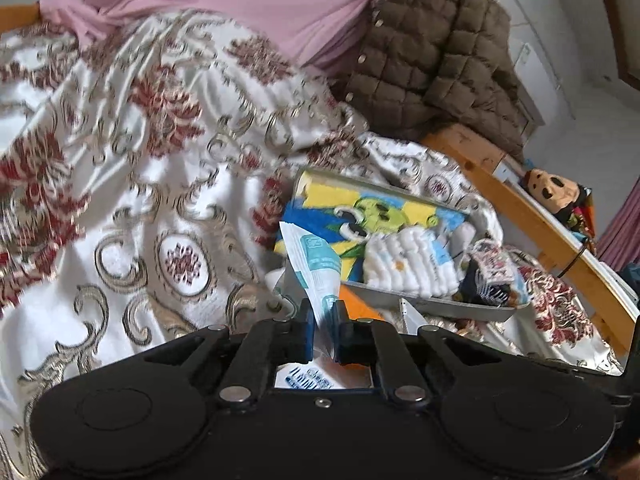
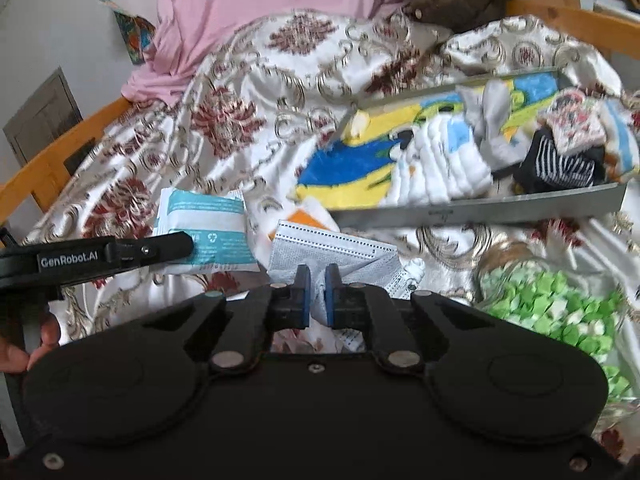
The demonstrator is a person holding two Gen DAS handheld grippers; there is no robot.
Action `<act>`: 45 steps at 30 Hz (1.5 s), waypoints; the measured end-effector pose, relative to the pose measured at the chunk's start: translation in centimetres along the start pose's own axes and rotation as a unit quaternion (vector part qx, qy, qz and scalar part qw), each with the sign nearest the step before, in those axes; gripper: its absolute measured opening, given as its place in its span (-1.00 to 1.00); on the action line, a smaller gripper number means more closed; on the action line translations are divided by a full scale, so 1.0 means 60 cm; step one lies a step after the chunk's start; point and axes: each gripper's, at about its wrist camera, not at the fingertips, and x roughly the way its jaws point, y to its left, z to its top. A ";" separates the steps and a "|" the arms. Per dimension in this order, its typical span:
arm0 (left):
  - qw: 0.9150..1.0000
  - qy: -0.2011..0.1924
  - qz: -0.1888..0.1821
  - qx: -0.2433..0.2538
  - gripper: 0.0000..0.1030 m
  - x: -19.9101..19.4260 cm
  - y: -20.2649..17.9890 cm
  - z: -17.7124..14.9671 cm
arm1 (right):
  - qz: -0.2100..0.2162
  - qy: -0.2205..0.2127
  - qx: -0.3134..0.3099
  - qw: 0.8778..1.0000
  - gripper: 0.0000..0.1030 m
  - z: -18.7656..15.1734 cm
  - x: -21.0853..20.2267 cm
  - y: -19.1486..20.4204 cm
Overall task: Organize soft objects
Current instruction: 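Carry the blue-white packet and grey face mask over the tray with both grippers, then open the left gripper over the tray while the right gripper releases the grey mask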
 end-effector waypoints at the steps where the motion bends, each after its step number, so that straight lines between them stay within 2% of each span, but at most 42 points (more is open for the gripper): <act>1: 1.000 -0.009 -0.002 0.006 -0.83 -0.004 -0.004 0.002 | -0.001 -0.008 -0.004 1.000 -0.96 0.003 -0.007 0.002; 4: 0.999 -0.046 -0.012 0.021 -0.83 -0.002 -0.015 0.013 | -0.015 -0.035 -0.028 0.999 -0.96 0.018 -0.022 0.013; 9: 0.995 -0.086 -0.027 0.042 -0.83 0.029 -0.031 0.031 | -0.037 -0.061 -0.054 0.996 -0.96 0.059 -0.031 0.018; 14: 0.993 -0.104 -0.037 0.047 -0.83 0.085 -0.040 0.053 | -0.068 -0.079 -0.080 0.991 -0.96 0.113 -0.013 0.021; 24: 0.991 -0.061 -0.034 0.110 -0.82 0.175 -0.027 0.082 | -0.113 -0.061 -0.126 0.984 -0.96 0.194 0.092 0.034; 30: 0.987 -0.048 -0.032 0.153 -0.82 0.215 -0.026 0.076 | -0.128 -0.029 -0.160 0.978 -0.96 0.199 0.168 0.037; 34: 0.985 -0.024 -0.032 0.169 -0.82 0.238 -0.023 0.067 | -0.136 -0.006 -0.183 0.974 -0.96 0.189 0.205 0.041; 42: 0.988 0.023 -0.049 0.145 -0.81 0.264 -0.005 0.069 | -0.145 0.046 -0.230 0.961 -0.96 0.167 0.274 0.047; 45: 0.991 0.036 -0.056 0.117 -0.79 0.270 0.008 0.073 | -0.147 0.058 -0.233 0.960 -0.96 0.156 0.288 0.046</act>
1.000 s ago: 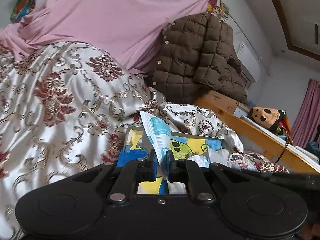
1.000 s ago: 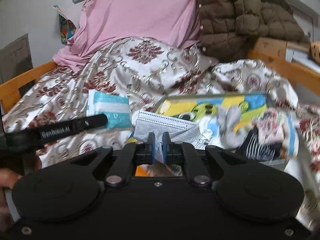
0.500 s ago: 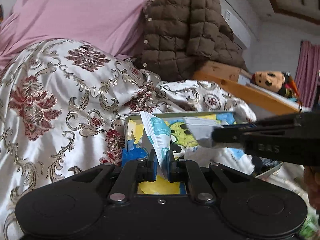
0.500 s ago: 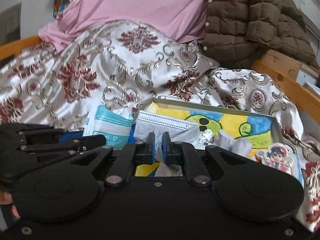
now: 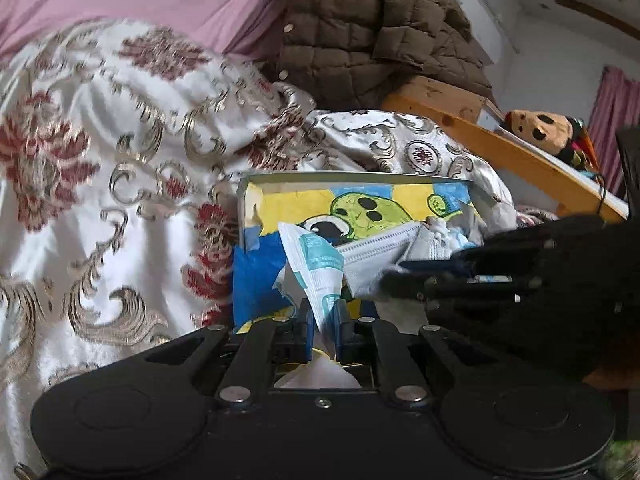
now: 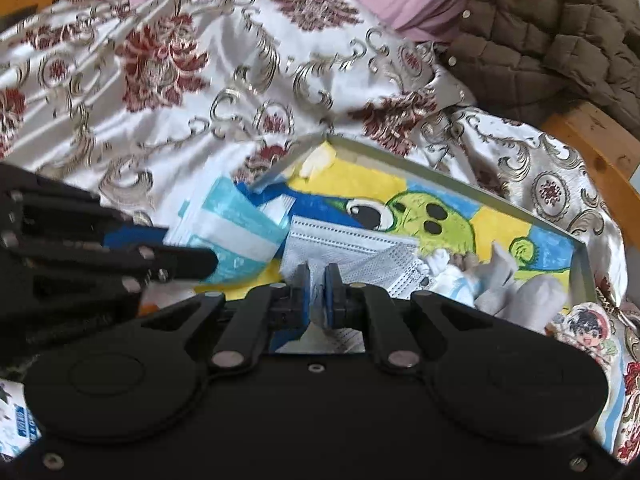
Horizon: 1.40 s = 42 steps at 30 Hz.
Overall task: Organize soft objects
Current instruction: 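Open the left gripper over the tray while the right gripper releases the grey mask, then lift both tools away from the tray and back over the loose items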
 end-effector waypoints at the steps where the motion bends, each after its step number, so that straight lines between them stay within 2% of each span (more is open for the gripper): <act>1: 1.000 0.005 -0.003 -0.011 -0.77 0.002 0.005 0.000 | 0.000 0.003 0.000 1.000 -0.96 -0.002 0.003 0.002; 9: 0.999 0.016 -0.002 -0.040 -0.62 0.011 0.016 -0.002 | 0.000 0.004 -0.001 1.000 -0.91 -0.022 0.012 0.011; 16: 0.999 0.008 0.008 -0.036 -0.05 0.001 0.010 0.000 | -0.001 -0.012 0.009 1.000 -0.74 -0.027 -0.031 -0.003; 18: 0.999 0.006 0.012 -0.034 0.05 -0.004 0.007 0.001 | -0.003 -0.017 0.011 1.000 -0.64 -0.025 -0.045 -0.009; 20: 0.999 0.006 0.017 -0.034 0.16 -0.011 0.003 0.003 | -0.002 -0.022 0.018 1.000 -0.45 -0.027 -0.057 -0.014; 26: 0.999 0.000 0.032 -0.035 0.41 -0.039 -0.007 0.012 | -0.003 -0.033 0.034 0.999 -0.18 -0.033 -0.092 -0.032; 31: 0.999 -0.005 0.049 -0.022 0.49 -0.067 -0.023 0.017 | -0.004 -0.044 0.040 0.998 0.06 -0.037 -0.122 -0.042; 35: 0.998 -0.011 0.059 -0.034 0.51 -0.096 -0.028 0.015 | -0.005 -0.055 0.051 0.997 0.28 -0.041 -0.145 -0.048; 40: 0.996 -0.041 0.082 -0.002 0.59 -0.147 -0.056 0.007 | 0.001 -0.087 0.079 0.993 0.53 -0.057 -0.213 -0.063; 42: 0.995 -0.056 0.084 0.000 0.64 -0.169 -0.067 0.006 | 0.003 -0.106 0.092 0.990 0.71 -0.065 -0.246 -0.070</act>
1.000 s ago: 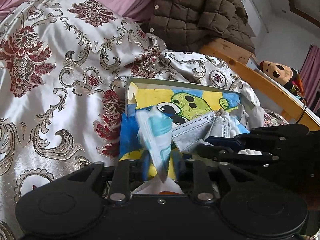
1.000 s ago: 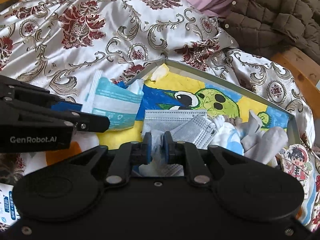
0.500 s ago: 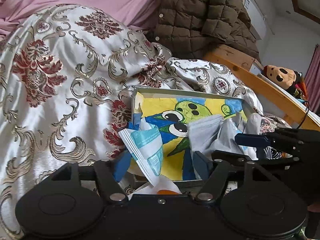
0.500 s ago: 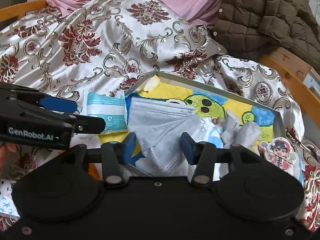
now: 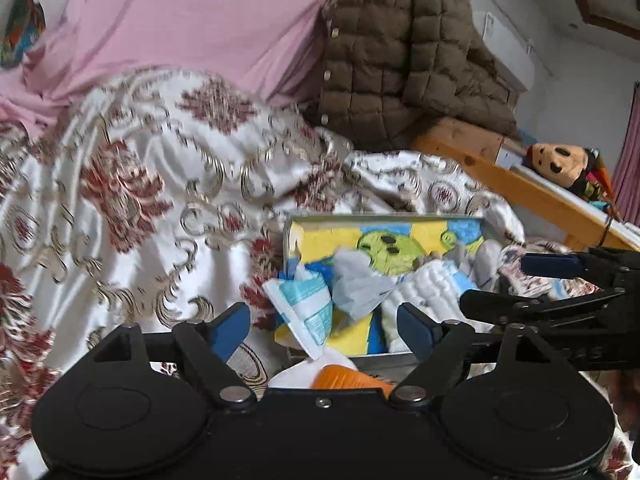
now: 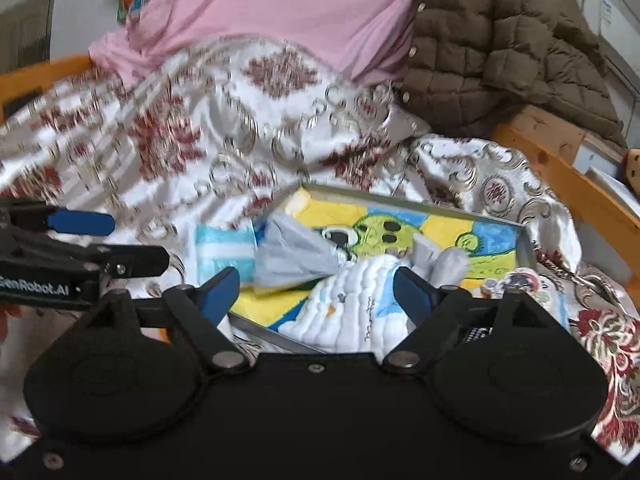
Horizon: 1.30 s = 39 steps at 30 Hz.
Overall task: Organize soft objects
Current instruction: 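Lift both tools away from the tray and back over the loose items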
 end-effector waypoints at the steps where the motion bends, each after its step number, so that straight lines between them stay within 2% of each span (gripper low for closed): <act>1: 1.000 -0.009 0.000 -0.005 0.68 -0.015 -0.004 0.000 | 0.001 -0.011 0.005 1.000 0.81 -0.001 -0.018 -0.004; 5: 0.999 -0.042 0.006 -0.014 0.86 -0.073 -0.023 -0.001 | 0.010 -0.049 0.020 0.999 0.96 -0.006 -0.098 -0.016; 8: 0.998 -0.060 0.010 -0.009 0.94 -0.116 -0.041 -0.003 | 0.019 -0.068 0.033 0.997 0.98 -0.014 -0.150 -0.025; 15: 0.997 -0.081 0.019 0.005 0.98 -0.209 -0.080 -0.033 | 0.025 -0.102 0.058 0.993 0.98 -0.050 -0.262 -0.038; 26: 0.996 -0.073 0.035 0.036 0.98 -0.302 -0.130 -0.103 | 0.023 -0.111 0.109 0.988 0.99 -0.142 -0.373 -0.054; 32: 0.997 -0.046 0.043 0.040 0.98 -0.326 -0.140 -0.136 | 0.023 -0.100 0.112 0.988 0.99 -0.184 -0.405 -0.049; 39: 0.997 -0.004 0.068 0.045 0.98 -0.331 -0.139 -0.158 | 0.029 -0.071 0.104 0.992 0.99 -0.224 -0.405 -0.027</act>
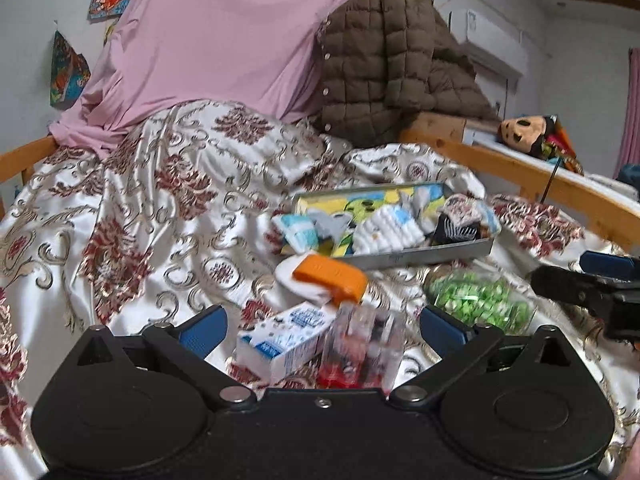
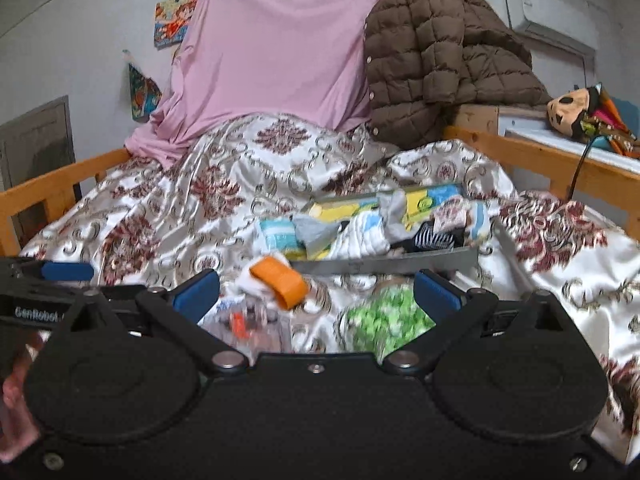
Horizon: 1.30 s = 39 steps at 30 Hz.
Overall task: Organize soft objects
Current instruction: 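Lift both tools away from the tray and back over the loose items, then lower both tools toward the orange plastic piece lying on the white cloth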
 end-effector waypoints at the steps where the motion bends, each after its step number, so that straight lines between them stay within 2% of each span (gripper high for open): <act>1: 1.000 0.006 0.003 0.001 0.98 0.000 0.000 -0.003 | 0.000 0.005 0.001 1.000 0.99 -0.006 0.000 0.000; 11: 0.996 0.076 0.039 -0.005 0.98 0.005 0.007 -0.026 | 0.010 0.077 -0.015 0.997 0.99 -0.056 0.024 0.020; 17: 0.992 0.108 0.061 -0.011 0.98 0.015 0.012 -0.035 | 0.021 0.104 -0.030 0.994 0.99 -0.074 0.041 0.041; 26: 0.987 0.138 0.081 -0.003 0.98 0.029 0.012 -0.040 | 0.038 0.128 -0.049 0.990 0.99 -0.100 0.059 0.068; 39: 0.979 0.167 0.115 -0.006 0.98 0.045 0.016 -0.041 | 0.054 0.145 -0.052 0.987 0.99 -0.111 0.067 0.062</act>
